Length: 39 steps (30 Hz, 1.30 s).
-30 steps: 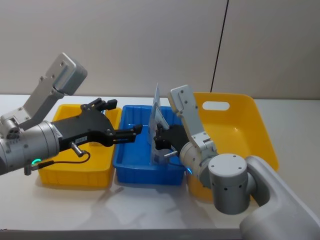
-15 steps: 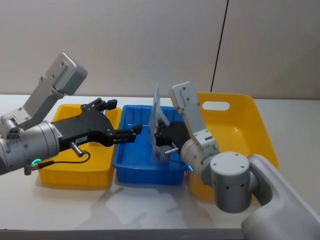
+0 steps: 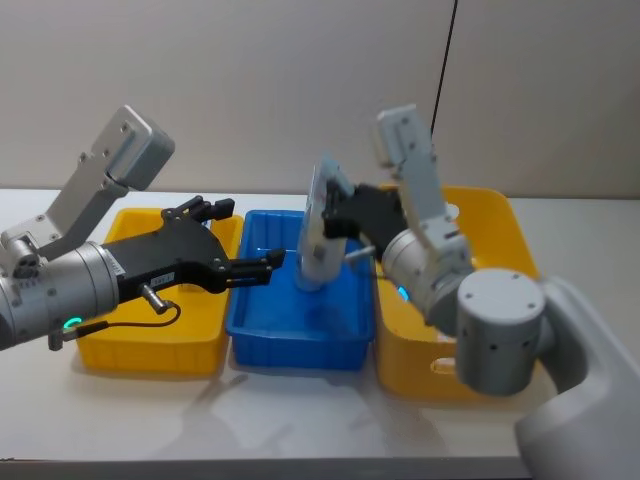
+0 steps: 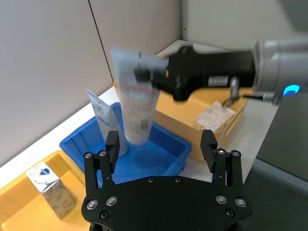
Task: Bimanual collaborative sorting of washing and personal care products
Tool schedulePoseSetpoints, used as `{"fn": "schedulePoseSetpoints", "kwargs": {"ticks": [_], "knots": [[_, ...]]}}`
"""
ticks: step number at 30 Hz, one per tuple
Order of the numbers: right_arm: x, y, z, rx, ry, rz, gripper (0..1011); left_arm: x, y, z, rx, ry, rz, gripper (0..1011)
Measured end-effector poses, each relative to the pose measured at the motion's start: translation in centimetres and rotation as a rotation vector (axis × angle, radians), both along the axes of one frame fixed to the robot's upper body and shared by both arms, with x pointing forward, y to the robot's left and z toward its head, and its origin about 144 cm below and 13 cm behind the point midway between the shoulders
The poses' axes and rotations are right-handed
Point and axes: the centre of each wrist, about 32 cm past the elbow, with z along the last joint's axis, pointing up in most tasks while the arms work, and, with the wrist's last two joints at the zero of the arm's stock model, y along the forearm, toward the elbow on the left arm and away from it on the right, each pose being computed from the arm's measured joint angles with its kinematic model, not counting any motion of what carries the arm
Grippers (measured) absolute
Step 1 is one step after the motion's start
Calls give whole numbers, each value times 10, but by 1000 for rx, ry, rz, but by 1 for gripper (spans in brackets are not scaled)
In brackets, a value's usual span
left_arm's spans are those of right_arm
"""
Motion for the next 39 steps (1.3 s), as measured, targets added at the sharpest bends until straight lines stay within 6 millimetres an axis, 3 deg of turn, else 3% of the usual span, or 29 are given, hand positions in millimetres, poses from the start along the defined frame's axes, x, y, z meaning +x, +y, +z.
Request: {"fn": "schedulePoseSetpoints", "kwargs": {"ticks": [17,27,39], "knots": [[-9,-48,59,80,-169,-10,34,0,0,0,0,0,0,1002],[-14,-65,71,64,-181,-27,34,0,0,0,0,0,0,1001],[-18,-74,71,35,-156,-34,34,0,0,0,0,0,0,1001]]}}
